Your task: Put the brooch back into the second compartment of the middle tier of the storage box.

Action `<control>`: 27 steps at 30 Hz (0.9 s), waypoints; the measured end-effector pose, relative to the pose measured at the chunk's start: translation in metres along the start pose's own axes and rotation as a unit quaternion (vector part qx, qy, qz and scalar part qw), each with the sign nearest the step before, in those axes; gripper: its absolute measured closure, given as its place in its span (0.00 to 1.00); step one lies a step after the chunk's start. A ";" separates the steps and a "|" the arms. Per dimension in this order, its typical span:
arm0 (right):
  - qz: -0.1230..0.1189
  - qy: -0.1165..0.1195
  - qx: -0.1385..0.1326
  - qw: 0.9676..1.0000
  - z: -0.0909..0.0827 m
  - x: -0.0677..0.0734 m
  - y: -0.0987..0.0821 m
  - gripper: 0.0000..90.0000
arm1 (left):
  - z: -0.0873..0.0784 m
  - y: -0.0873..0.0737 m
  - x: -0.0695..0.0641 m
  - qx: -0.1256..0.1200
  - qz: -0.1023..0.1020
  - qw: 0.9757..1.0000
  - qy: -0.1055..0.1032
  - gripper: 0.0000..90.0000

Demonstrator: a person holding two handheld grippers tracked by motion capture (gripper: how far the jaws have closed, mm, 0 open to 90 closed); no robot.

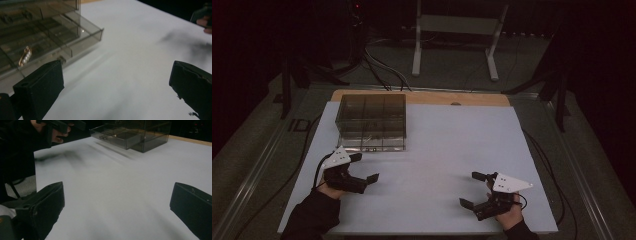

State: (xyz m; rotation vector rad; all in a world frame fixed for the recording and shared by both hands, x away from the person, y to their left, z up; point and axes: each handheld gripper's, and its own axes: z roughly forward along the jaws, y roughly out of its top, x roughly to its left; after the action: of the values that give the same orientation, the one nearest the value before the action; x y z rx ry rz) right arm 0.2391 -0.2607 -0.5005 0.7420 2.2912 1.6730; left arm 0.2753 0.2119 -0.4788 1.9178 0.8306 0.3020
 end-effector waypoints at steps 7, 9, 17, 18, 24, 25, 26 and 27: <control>-0.001 0.002 0.002 1.000 0.001 0.000 0.000 0.00 | -0.008 -0.013 0.000 -0.002 -0.003 1.000 0.007 0.00; -0.002 0.001 0.001 1.000 0.001 0.000 0.000 0.00 | -0.009 -0.015 0.001 0.001 -0.005 1.000 0.008 0.00; -0.003 0.000 0.003 1.000 0.000 0.000 0.000 0.00 | -0.018 -0.027 -0.001 0.013 -0.013 1.000 0.009 0.00; -0.001 0.000 0.004 1.000 0.000 0.000 0.000 0.00 | -0.022 -0.029 -0.002 0.012 -0.020 1.000 0.011 0.00; -0.003 0.001 0.005 1.000 0.001 0.000 0.000 0.00 | -0.029 -0.041 -0.002 0.012 -0.034 0.999 0.039 0.00; -0.005 0.001 0.003 1.000 0.001 0.001 0.000 0.00 | -0.029 -0.043 -0.001 0.021 -0.036 0.998 0.047 0.00; -0.005 0.001 0.003 1.000 0.001 0.001 0.000 0.00 | -0.030 -0.045 -0.001 0.025 -0.036 0.998 0.053 0.00; -0.005 0.002 0.005 1.000 0.001 0.001 0.000 0.00 | -0.030 -0.047 0.000 0.024 -0.038 0.997 0.061 0.00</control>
State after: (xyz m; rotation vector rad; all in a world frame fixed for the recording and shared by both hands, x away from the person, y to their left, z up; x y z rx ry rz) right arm 0.2390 -0.2592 -0.5008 0.7286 2.3026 1.6620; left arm 0.2393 0.2458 -0.5045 1.9214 0.9975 0.3585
